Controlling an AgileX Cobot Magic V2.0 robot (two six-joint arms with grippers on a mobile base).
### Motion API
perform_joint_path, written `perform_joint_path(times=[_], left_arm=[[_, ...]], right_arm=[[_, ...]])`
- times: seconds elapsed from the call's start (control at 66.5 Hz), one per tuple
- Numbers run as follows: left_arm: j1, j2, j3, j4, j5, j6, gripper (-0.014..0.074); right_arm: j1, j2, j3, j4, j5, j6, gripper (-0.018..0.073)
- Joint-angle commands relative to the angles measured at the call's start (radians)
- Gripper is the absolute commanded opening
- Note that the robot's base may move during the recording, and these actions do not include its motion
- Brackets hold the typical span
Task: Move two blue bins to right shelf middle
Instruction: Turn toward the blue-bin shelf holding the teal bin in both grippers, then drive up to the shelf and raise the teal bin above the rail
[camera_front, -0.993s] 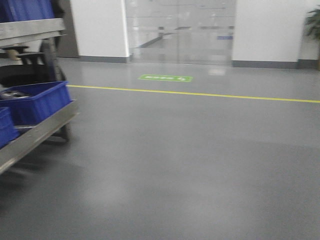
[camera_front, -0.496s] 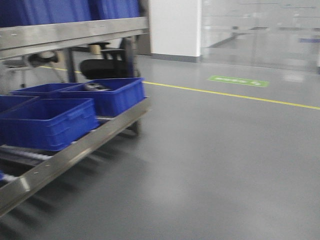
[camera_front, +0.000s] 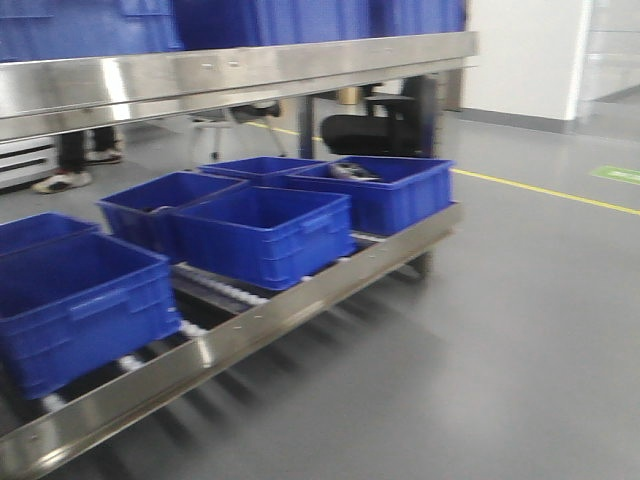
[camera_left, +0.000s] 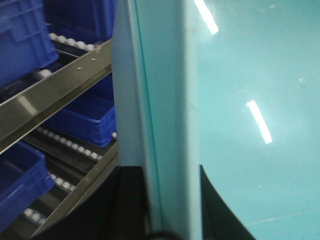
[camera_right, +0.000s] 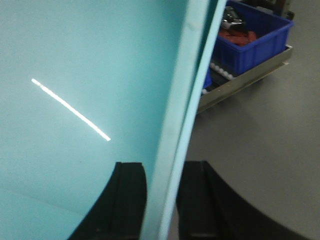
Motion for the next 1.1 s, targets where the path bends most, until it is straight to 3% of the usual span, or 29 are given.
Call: perform_joint_path(times=[0.0, 1.083], left_arm=[[-0.005, -0.027, -0.023, -0.053, -0.146, -0.019, -0.0111], [-0.005, -0.027, -0.023, -0.053, -0.148, -0.019, -0.0111]], right_arm=[[-0.007, -0.009, -0.01, -0.009, -0.031, -0.008, -0.0154], [-0.007, -0.009, -0.01, -0.009, -0.031, -0.008, -0.0154]])
